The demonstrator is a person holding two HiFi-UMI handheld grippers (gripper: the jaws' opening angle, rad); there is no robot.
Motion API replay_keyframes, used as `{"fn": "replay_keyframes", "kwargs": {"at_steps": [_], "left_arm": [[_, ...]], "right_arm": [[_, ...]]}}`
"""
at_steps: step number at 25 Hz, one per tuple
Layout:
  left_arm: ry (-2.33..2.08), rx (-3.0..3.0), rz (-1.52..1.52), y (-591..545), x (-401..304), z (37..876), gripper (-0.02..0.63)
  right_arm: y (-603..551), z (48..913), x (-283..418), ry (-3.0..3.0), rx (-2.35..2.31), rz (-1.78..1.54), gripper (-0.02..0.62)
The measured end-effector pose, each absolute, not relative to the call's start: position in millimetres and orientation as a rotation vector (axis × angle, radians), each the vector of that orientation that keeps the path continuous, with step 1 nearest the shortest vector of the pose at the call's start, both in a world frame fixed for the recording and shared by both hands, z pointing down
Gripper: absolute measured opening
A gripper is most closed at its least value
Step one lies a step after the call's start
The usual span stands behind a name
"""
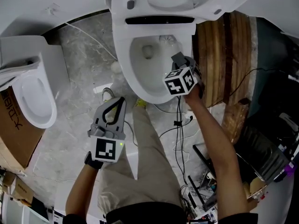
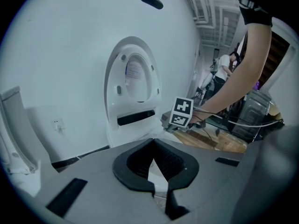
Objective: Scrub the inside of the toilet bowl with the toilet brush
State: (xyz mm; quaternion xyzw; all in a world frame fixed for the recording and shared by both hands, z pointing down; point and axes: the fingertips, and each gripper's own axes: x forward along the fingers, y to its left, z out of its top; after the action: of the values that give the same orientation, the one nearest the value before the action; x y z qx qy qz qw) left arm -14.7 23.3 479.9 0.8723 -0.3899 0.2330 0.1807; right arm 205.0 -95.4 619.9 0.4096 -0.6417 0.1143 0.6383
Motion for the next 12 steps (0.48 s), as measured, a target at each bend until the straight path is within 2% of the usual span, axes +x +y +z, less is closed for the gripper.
{"fn": "replay_keyframes", "kwargs": {"at_steps": [12], "left_arm": [[-1.136, 2.455, 0.630, 21, -35, 474, 0.018]], "right_arm": [[-77, 610, 217, -1.326, 0.854, 0.271, 0.160]]}}
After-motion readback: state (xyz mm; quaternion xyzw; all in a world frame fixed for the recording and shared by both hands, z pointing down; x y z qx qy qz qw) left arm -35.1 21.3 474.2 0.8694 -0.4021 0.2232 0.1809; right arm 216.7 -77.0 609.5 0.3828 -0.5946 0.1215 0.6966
